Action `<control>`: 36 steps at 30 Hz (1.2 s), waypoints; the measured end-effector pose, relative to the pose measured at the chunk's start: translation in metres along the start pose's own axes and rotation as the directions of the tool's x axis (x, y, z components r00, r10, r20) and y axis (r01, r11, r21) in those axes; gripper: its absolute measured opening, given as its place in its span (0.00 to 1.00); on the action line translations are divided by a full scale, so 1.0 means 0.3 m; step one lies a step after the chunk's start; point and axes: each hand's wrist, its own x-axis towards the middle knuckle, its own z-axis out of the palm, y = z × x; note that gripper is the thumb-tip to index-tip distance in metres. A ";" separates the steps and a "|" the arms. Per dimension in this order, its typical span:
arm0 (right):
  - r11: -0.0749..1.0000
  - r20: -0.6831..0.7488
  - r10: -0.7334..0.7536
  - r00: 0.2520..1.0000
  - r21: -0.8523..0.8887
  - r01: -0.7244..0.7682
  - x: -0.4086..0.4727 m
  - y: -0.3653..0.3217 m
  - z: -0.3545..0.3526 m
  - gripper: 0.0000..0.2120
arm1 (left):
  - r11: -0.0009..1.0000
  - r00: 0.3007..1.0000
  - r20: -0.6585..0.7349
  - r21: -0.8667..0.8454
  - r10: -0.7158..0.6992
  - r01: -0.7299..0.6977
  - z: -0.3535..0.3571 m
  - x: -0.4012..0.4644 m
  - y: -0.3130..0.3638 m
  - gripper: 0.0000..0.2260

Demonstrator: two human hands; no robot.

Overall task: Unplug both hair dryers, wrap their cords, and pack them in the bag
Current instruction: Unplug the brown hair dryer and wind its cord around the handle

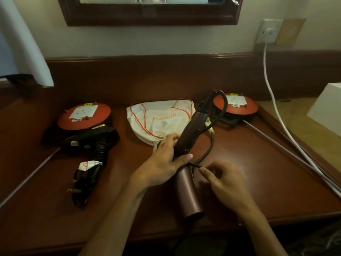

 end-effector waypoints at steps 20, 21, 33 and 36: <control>0.904 0.687 0.110 0.718 0.230 -0.359 -0.085 0.083 -0.284 0.10 | 0.971 0.921 -0.388 -0.212 0.020 -0.111 0.074 -0.028 -0.032 0.18; 0.906 0.706 0.088 0.703 0.237 -0.352 -0.096 0.082 -0.296 0.11 | 0.958 0.923 -0.386 -0.260 0.012 -0.121 0.067 -0.035 -0.036 0.18; 0.995 0.353 0.099 0.930 -0.042 -0.089 0.140 -0.007 -0.262 0.21 | 0.974 0.981 -0.047 -0.117 0.190 -0.195 0.017 -0.083 -0.021 0.23; 0.985 0.373 0.115 0.921 -0.165 -0.056 0.240 -0.041 -0.229 0.20 | 0.979 0.986 0.007 0.110 0.169 -0.169 0.030 -0.080 0.036 0.31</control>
